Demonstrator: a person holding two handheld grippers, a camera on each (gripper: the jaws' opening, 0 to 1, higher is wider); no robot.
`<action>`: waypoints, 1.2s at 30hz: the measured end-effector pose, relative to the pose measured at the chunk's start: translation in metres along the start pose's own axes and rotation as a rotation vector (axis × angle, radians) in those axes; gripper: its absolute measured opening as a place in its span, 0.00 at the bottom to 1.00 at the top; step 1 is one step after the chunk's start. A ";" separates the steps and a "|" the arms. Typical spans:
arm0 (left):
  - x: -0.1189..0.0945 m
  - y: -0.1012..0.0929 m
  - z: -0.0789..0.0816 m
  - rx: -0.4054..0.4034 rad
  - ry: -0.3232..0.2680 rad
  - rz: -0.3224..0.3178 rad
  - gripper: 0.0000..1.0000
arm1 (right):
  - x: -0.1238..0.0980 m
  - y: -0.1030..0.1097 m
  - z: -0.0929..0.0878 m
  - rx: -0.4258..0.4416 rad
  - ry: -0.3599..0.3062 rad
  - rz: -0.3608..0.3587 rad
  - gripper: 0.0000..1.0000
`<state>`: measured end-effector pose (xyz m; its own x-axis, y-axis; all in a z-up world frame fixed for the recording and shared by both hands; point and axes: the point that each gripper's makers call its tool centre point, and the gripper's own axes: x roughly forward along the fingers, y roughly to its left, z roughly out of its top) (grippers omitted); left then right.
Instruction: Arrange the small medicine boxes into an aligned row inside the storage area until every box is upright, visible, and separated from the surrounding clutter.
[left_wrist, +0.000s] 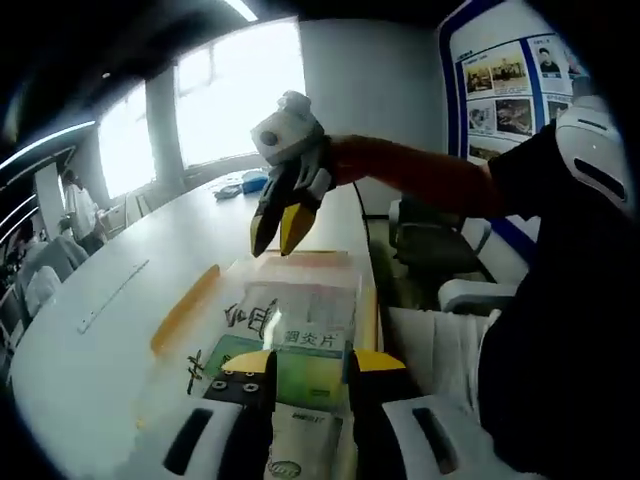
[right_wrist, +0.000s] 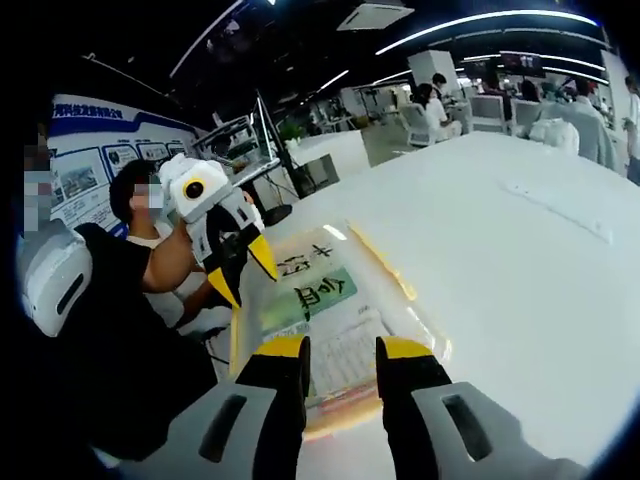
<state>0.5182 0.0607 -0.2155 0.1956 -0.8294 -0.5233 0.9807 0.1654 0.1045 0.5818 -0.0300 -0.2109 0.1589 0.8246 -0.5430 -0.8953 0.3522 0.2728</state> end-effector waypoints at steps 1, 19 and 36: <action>0.000 -0.002 0.001 0.002 0.000 -0.005 0.27 | 0.001 -0.002 0.001 -0.008 0.006 -0.009 0.25; 0.006 -0.022 -0.001 0.057 0.015 -0.056 0.29 | 0.052 0.001 0.037 -0.264 0.028 0.021 0.18; 0.005 -0.026 -0.002 0.071 0.008 -0.055 0.33 | 0.061 -0.020 0.042 -0.078 0.030 0.031 0.23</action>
<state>0.4931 0.0538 -0.2226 0.1417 -0.8319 -0.5365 0.9875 0.0812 0.1348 0.6268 0.0316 -0.2165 0.1187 0.8206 -0.5591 -0.9297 0.2896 0.2277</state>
